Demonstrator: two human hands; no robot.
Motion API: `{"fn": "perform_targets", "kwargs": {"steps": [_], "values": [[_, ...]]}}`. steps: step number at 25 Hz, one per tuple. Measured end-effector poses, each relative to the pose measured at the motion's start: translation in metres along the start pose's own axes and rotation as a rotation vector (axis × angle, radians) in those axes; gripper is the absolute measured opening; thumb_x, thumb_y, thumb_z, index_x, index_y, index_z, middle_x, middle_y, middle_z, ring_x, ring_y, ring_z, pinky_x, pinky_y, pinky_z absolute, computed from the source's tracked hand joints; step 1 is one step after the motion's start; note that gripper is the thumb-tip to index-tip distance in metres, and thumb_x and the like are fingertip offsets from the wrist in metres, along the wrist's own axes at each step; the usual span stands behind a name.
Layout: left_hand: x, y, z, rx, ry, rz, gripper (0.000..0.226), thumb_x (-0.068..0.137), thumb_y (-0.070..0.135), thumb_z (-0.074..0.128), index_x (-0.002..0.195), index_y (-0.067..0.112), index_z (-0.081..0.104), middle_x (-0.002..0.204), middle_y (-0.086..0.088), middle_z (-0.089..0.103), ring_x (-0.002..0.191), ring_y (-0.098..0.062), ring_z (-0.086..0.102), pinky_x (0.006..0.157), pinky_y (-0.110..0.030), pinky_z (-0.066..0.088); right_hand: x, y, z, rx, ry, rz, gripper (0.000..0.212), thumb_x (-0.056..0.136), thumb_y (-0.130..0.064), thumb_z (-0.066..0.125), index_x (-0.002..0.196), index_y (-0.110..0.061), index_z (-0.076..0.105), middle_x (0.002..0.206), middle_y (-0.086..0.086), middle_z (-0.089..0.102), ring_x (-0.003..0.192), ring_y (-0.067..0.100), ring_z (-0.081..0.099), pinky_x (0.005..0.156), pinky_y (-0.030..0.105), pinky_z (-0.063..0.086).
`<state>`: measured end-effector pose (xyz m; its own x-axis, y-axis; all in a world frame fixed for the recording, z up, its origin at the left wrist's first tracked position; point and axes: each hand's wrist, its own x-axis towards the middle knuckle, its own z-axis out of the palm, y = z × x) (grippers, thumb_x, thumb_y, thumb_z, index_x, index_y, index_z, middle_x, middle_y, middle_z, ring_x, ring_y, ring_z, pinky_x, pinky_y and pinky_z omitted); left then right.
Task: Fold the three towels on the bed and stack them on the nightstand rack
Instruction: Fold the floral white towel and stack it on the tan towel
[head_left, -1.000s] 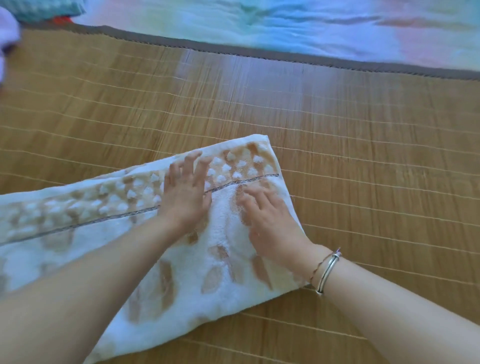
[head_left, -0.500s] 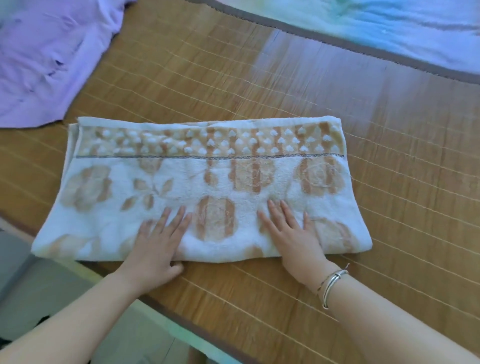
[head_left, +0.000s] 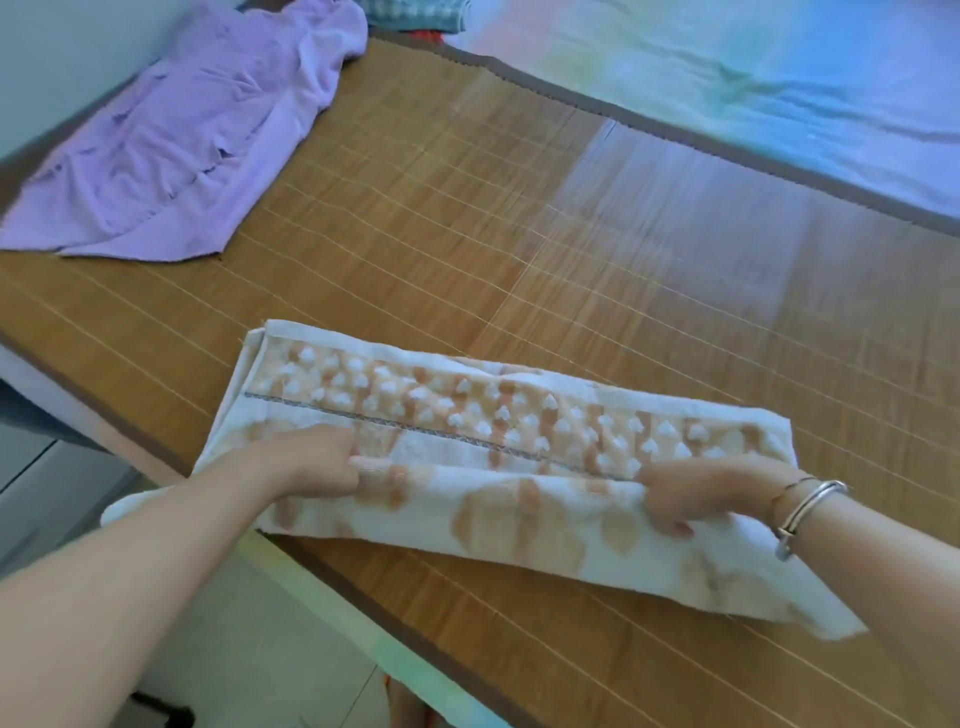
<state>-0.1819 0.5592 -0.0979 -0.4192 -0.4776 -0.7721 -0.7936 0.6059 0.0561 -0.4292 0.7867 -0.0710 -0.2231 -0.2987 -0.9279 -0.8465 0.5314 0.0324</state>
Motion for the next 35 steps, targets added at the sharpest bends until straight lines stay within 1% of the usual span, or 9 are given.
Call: {"fn": "perform_targets", "kwargs": {"steps": [3, 6, 8, 11, 15, 26, 29, 32, 35], "values": [[0.024, 0.004, -0.040, -0.014, 0.267, -0.015, 0.013, 0.078, 0.019, 0.047, 0.065, 0.020, 0.043, 0.074, 0.001, 0.055, 0.074, -0.021, 0.052, 0.059, -0.031, 0.033, 0.013, 0.011, -0.019, 0.160, 0.397, 0.074, 0.021, 0.095, -0.020, 0.044, 0.105, -0.011, 0.059, 0.100, 0.007, 0.063, 0.078, 0.020, 0.052, 0.071, 0.028, 0.039], [0.059, 0.021, -0.051, 0.113, 0.735, 0.032, 0.023, 0.088, 0.020, 0.051, 0.110, 0.022, 0.055, 0.121, -0.004, 0.056, 0.119, -0.030, 0.045, 0.099, -0.044, 0.035, 0.038, 0.027, -0.031, 0.211, 0.700, 0.299, 0.015, 0.089, -0.019, 0.048, 0.103, -0.017, 0.055, 0.112, 0.007, 0.062, 0.101, 0.029, 0.054, 0.083, 0.035, 0.040], [0.075, 0.034, -0.037, 0.040, 0.764, 0.035, 0.052, 0.095, 0.022, 0.044, 0.145, 0.022, 0.029, 0.154, -0.003, 0.026, 0.143, -0.031, 0.016, 0.115, -0.055, 0.009, 0.059, 0.033, -0.020, 0.159, 0.837, 0.355, 0.037, 0.089, -0.015, 0.050, 0.126, -0.014, 0.045, 0.133, 0.008, 0.050, 0.125, 0.029, 0.042, 0.104, 0.045, 0.031], [0.089, 0.042, 0.004, -0.081, 0.588, 0.106, 0.058, 0.098, 0.051, 0.024, 0.150, 0.041, 0.001, 0.160, 0.009, -0.011, 0.147, -0.027, -0.015, 0.110, -0.066, -0.001, 0.075, 0.008, 0.010, 0.266, 1.072, 0.098, 0.053, 0.099, -0.033, 0.035, 0.149, -0.019, 0.023, 0.159, 0.003, 0.018, 0.147, 0.023, 0.014, 0.119, 0.049, 0.008], [0.104, 0.029, 0.039, -0.129, 0.531, 0.041, 0.064, 0.089, 0.069, 0.009, 0.146, 0.051, -0.012, 0.156, 0.018, -0.023, 0.144, -0.020, -0.026, 0.109, -0.068, -0.006, 0.097, -0.040, 0.039, 0.252, 0.946, -0.043, 0.060, 0.096, -0.055, 0.005, 0.151, -0.036, -0.008, 0.160, -0.008, -0.012, 0.146, 0.014, -0.018, 0.119, 0.047, -0.006], [0.101, 0.043, 0.039, -0.055, 0.537, -0.107, 0.065, 0.087, 0.067, 0.001, 0.147, 0.046, -0.015, 0.158, 0.012, -0.021, 0.145, -0.028, -0.021, 0.109, -0.070, -0.004, 0.092, 0.097, 0.095, 0.245, 0.953, 0.193, 0.062, 0.094, -0.055, 0.005, 0.152, -0.034, -0.004, 0.161, -0.012, -0.003, 0.147, 0.009, -0.010, 0.120, 0.039, -0.004], [0.086, 0.093, 0.044, -0.164, 0.591, -0.030, 0.072, 0.087, 0.067, 0.001, 0.152, 0.037, -0.004, 0.160, 0.008, -0.015, 0.146, -0.027, -0.019, 0.113, -0.063, -0.003, 0.074, 0.112, 0.110, 0.439, 0.961, 0.163, 0.068, 0.097, -0.057, 0.018, 0.153, -0.027, -0.005, 0.161, -0.008, -0.006, 0.147, 0.011, -0.007, 0.119, 0.036, 0.004], [0.064, 0.170, 0.060, -0.135, 0.598, 0.201, 0.070, 0.089, 0.069, 0.001, 0.151, 0.039, -0.003, 0.160, 0.009, -0.015, 0.146, -0.021, -0.019, 0.116, -0.054, -0.007, 0.059, 0.107, 0.120, 0.841, 1.139, 0.191, 0.077, 0.091, -0.048, 0.052, 0.151, -0.015, 0.017, 0.156, 0.003, 0.023, 0.142, 0.021, 0.023, 0.114, 0.037, 0.024], [0.049, 0.228, 0.086, 0.024, 0.556, 0.349, 0.072, 0.085, 0.071, -0.004, 0.150, 0.040, -0.012, 0.159, 0.008, -0.020, 0.144, -0.022, -0.026, 0.116, -0.053, -0.011, 0.059, 0.106, 0.121, 1.336, 0.971, 0.278, 0.074, 0.079, -0.053, 0.065, 0.135, -0.015, 0.036, 0.133, 0.002, 0.045, 0.124, 0.022, 0.044, 0.103, 0.043, 0.041]]}}
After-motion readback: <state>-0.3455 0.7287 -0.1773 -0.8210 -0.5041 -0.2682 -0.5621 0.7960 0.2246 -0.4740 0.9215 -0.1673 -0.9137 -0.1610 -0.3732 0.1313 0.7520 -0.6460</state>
